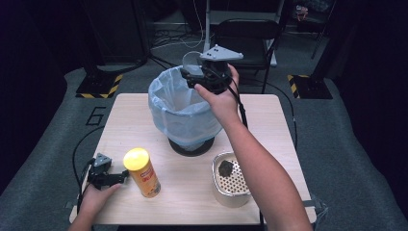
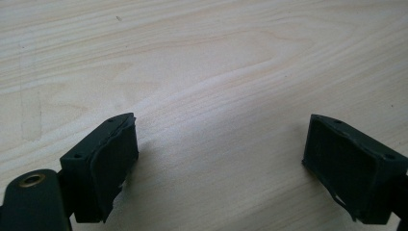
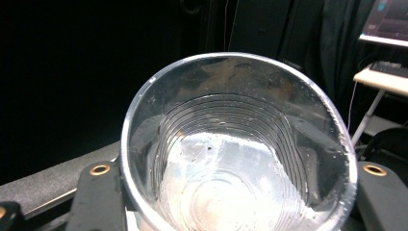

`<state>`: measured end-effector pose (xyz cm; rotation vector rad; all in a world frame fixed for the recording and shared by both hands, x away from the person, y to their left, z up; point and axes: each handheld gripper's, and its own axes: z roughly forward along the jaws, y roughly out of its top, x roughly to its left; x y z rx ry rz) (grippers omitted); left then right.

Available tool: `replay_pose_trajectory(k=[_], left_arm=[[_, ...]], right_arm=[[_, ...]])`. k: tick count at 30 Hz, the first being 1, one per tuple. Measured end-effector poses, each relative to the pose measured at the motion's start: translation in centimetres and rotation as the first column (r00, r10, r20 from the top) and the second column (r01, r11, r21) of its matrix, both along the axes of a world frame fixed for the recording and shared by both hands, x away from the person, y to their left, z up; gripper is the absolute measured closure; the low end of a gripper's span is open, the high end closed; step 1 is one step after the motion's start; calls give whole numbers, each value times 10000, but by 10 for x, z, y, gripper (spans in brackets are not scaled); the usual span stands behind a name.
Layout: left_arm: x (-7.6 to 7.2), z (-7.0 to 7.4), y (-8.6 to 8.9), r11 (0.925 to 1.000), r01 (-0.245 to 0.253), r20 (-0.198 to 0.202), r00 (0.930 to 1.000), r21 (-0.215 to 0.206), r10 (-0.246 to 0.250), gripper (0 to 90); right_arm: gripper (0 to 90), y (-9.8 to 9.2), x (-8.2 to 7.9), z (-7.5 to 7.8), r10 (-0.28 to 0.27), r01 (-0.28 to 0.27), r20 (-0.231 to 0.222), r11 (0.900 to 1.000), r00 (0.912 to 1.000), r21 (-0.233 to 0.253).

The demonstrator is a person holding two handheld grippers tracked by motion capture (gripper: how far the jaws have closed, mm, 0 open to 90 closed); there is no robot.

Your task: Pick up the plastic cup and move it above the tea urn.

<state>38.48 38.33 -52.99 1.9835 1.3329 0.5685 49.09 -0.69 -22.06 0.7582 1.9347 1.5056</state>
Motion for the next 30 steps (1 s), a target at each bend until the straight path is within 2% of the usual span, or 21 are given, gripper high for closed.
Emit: replay_pose_trajectory(k=[6, 8, 14, 16, 18, 19, 20, 21, 22, 23, 28, 30], left_arm=[[0, 0, 0, 10000, -7, 7, 10000, -3, 7, 119], [0, 0, 0, 10000, -8, 7, 10000, -3, 8, 119], [0, 0, 0, 10000, -3, 10, 10000, 25, 2, 118], [0, 0, 0, 10000, -4, 11, 10000, 23, 4, 119], [0, 0, 0, 10000, -3, 9, 10000, 27, 3, 119], [0, 0, 0, 10000, -8, 12, 10000, 21, 8, 119], [0, 0, 0, 10000, -4, 12, 10000, 24, 4, 119], [0, 0, 0, 10000, -7, 10, 10000, 20, 7, 119], [0, 0, 0, 10000, -3, 11, 10000, 24, 3, 119], [0, 0, 0, 10000, -5, 10, 10000, 22, 5, 119], [0, 0, 0, 10000, 34, -43, 10000, 29, -34, 114], [0, 0, 0, 9999, 111, -43, 9999, 16, -111, 109]], right_arm=[[352, 12, 13, -4, -286, 285, -312, 9996, 9991, -37], [350, 13, 16, -3, -413, 415, -304, 9991, 9987, 38], [343, 12, 22, -3, -691, 712, -668, 9970, 9954, 297], [331, 14, 23, -4, -803, 816, -684, 9965, 9944, 161], [277, 17, 26, -6, -739, 746, -847, 9972, 9937, 45], [261, 18, 28, -8, -654, 652, -982, 9979, 9930, -51], [199, 20, 30, -10, -367, 356, -1124, 9993, 9930, -120], [127, 23, 33, -12, -210, 158, -1442, 9992, 9893, -373], [111, 25, 35, -14, -359, 238, -1765, 9972, 9836, -704], [111, 25, 36, -15, -511, 353, -1829, 9954, 9818, -889], [117, 17, 32, -12, -474, 427, -1607, 9986, 9859, -326], [121, 15, 30, -12, -548, 494, -1404, 9979, 9886, -418]])
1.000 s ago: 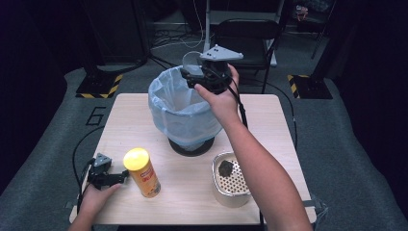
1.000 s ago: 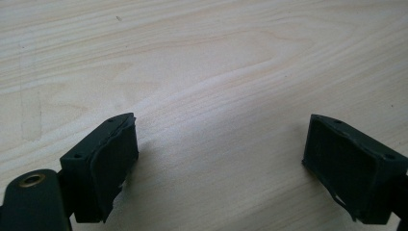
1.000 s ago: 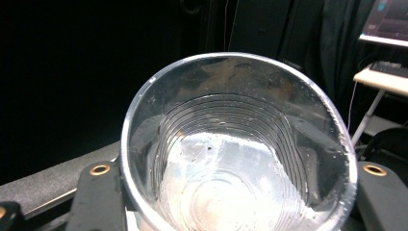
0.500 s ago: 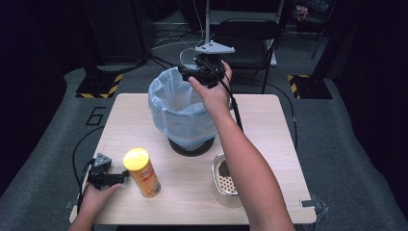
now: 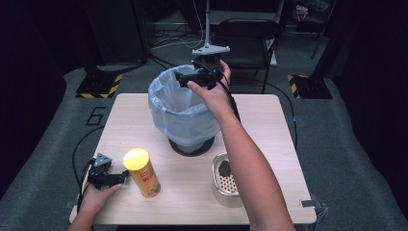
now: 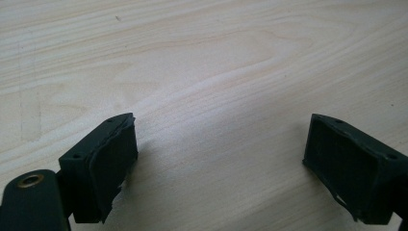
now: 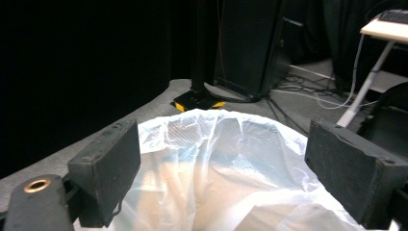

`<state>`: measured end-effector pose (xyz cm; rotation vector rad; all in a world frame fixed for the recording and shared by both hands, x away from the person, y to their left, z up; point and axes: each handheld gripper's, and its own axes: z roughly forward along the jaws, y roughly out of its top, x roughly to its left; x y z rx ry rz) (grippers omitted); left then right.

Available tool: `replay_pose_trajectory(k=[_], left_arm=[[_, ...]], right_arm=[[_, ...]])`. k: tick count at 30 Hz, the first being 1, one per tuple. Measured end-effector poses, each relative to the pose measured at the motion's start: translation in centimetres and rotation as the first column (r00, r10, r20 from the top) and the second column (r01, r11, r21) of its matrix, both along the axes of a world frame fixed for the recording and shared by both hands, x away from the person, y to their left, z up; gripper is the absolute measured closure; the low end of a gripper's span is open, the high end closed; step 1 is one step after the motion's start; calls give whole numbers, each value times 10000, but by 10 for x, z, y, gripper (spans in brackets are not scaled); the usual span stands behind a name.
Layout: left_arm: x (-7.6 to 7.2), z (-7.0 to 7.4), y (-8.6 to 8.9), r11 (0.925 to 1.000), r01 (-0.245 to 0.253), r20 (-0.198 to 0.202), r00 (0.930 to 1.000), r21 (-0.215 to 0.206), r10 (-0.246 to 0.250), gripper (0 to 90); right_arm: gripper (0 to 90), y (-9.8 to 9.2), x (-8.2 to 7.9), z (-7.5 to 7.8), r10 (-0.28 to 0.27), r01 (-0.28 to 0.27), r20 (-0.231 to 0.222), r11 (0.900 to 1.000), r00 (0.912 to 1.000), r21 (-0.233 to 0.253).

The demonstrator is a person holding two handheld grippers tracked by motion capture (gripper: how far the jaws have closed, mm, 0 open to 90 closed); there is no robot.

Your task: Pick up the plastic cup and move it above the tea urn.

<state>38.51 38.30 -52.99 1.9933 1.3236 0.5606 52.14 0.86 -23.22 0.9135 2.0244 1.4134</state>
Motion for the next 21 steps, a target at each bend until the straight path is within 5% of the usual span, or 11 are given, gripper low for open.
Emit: replay_pose_trajectory(k=[4, 21], left_arm=[[-1, -1, -4, 9986, 509, -214, 9985, 127, -506, 0], [-2, -1, -5, 9998, 152, -192, 9997, 89, -151, 8]], right_arm=[[132, -3, -4, -1, 107, -107, 16, 9999, 9999, -16], [165, -33, -29, 8, 483, -485, 429, 9988, 9979, 40]])
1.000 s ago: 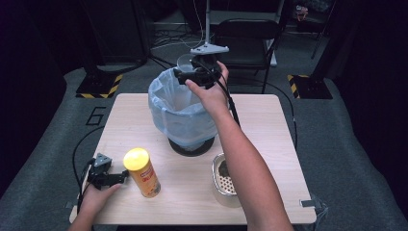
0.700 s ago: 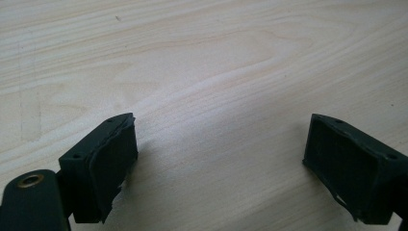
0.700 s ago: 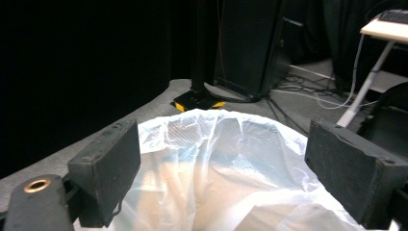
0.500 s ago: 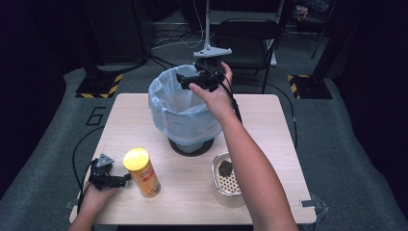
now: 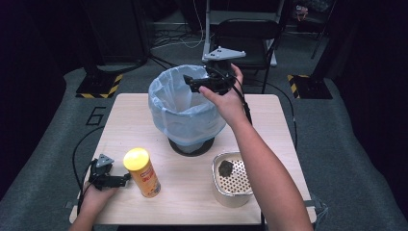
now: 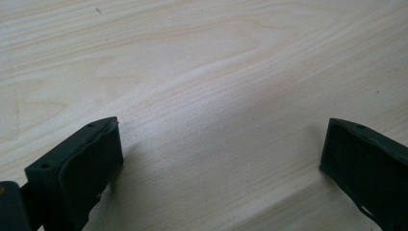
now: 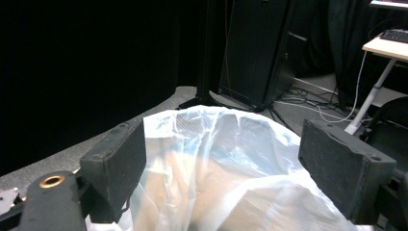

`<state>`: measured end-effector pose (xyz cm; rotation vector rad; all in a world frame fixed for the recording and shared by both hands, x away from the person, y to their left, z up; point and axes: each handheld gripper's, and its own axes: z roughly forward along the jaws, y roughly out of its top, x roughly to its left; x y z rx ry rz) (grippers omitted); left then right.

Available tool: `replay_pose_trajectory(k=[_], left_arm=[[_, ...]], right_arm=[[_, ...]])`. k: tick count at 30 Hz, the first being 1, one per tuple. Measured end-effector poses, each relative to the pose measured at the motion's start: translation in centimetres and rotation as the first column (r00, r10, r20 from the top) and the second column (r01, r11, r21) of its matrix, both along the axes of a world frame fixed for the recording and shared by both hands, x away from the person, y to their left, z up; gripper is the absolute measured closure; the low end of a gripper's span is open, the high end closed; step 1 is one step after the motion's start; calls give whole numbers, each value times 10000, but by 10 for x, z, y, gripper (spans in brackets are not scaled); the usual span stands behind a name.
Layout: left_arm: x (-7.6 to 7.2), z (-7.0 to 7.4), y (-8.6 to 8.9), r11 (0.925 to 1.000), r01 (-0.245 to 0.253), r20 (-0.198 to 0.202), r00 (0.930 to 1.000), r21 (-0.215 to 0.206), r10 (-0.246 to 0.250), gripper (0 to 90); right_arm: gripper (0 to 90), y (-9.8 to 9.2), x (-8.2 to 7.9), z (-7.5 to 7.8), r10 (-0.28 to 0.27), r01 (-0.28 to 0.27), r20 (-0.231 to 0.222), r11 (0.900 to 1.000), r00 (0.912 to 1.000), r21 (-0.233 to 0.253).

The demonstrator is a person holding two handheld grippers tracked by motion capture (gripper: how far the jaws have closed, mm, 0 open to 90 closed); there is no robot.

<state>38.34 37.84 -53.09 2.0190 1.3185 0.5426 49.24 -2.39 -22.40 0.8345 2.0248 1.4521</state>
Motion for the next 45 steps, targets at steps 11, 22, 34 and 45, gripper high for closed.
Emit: replay_pose_trajectory(k=[11, 22, 34, 45], left_arm=[[-3, 4, 3, 9943, -347, -199, 9993, -1009, 328, 39], [-7, 20, 5, 9861, -362, 370, 9984, -1624, 427, 32], [-10, 39, -1, 9753, -17, 647, 9978, -2207, 164, 34], [-18, 64, 3, 9741, 299, 1062, 9943, -2240, -61, 36]], right_arm=[[197, -53, -18, -13, -350, 348, 245, 9993, 9991, 111], [234, -99, -35, -34, -773, 733, 583, 9950, 9953, 678], [269, -128, -55, -65, -1186, 1084, 1149, 9899, 9863, 918], [285, -163, -74, -109, -1861, 1737, 992, 9773, 9775, 1215]])
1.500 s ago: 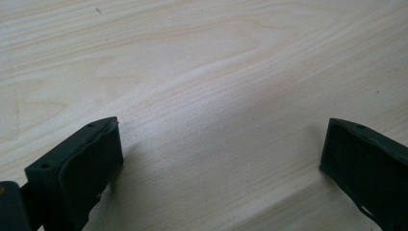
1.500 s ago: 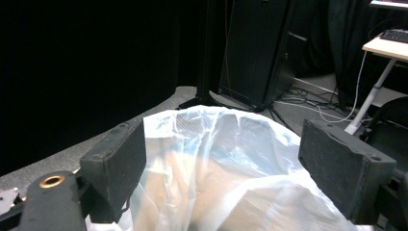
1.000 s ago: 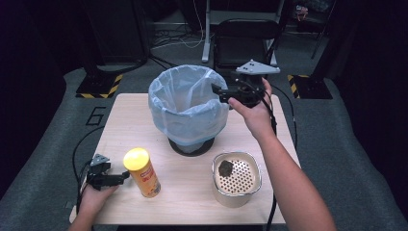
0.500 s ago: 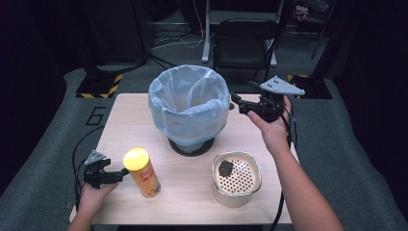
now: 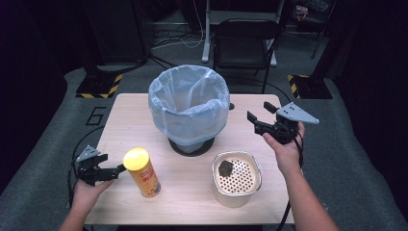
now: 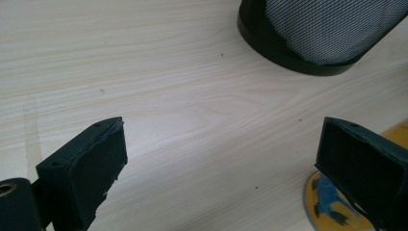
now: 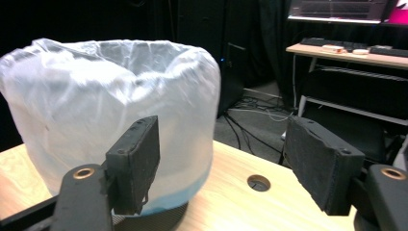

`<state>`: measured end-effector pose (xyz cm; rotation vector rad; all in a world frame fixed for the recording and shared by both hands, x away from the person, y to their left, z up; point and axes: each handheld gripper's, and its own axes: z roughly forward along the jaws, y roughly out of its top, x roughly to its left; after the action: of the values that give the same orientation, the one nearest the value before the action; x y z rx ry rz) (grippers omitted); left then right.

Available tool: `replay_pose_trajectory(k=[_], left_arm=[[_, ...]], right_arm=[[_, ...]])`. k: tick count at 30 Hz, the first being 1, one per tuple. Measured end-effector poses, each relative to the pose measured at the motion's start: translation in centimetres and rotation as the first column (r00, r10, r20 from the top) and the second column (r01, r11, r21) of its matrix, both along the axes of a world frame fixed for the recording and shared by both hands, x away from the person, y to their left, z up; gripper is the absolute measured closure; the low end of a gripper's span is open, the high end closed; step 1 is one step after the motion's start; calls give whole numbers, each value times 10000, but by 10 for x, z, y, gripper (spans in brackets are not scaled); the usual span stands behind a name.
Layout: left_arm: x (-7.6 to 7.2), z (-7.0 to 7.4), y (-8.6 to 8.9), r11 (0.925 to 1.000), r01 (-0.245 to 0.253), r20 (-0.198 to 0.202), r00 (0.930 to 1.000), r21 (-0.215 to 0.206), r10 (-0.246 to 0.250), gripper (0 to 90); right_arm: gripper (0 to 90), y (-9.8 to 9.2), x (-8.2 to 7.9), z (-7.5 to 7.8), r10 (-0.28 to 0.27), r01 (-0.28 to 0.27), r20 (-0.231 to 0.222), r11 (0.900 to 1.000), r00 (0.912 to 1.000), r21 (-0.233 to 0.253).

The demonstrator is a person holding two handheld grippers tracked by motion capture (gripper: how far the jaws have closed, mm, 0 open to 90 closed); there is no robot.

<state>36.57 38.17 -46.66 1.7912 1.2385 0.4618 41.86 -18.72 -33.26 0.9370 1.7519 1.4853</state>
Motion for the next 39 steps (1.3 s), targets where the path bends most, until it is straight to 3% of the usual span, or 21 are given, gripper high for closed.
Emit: replay_pose_trajectory(k=[2, 5, 10, 15, 24, 25, 28, 33, 39], left_arm=[[-4, 1, -1, 9999, 95, 109, 9999, 54, -96, 36], [-8, 2, -4, 9997, 226, 155, 9996, 63, -227, 36], [-14, 3, -5, 9990, 428, 188, 9989, 120, -430, 34], [-24, 2, -7, 9975, 626, 296, 9975, 327, -636, 33], [-44, -1, -8, 9910, 1300, 500, 9901, 306, -1314, 35], [-45, -1, -7, 9886, 1462, 463, 9879, 351, -1477, 34], [-52, -2, -11, 9832, 1823, 265, 9829, -110, -1820, 34], [-55, -6, -23, 9722, 2283, 226, 9735, -517, -2274, 35], [-53, -7, -39, 9599, 2763, 144, 9611, -476, -2759, 35]], right_arm=[[290, -6, -3, -9, -148, 148, -5, 9997, 9999, 191], [290, -14, -8, -23, -499, 499, -20, 9987, 9988, 30], [290, -27, -17, -40, -734, 736, -116, 9971, 9972, 195], [291, -37, -24, -51, -1013, 1016, -167, 9946, 9947, 191], [291, -50, -31, -65, -1313, 1324, -259, 9901, 9910, 474], [291, -50, -32, -66, -1388, 1400, -269, 9890, 9900, 480], [291, -51, -35, -71, -1462, 1471, -256, 9885, 9889, 346], [290, -51, -42, -80, -1611, 1612, -189, 9869, 9868, 25], [287, -52, -45, -87, -1704, 1702, -297, 9854, 9849, -91]])
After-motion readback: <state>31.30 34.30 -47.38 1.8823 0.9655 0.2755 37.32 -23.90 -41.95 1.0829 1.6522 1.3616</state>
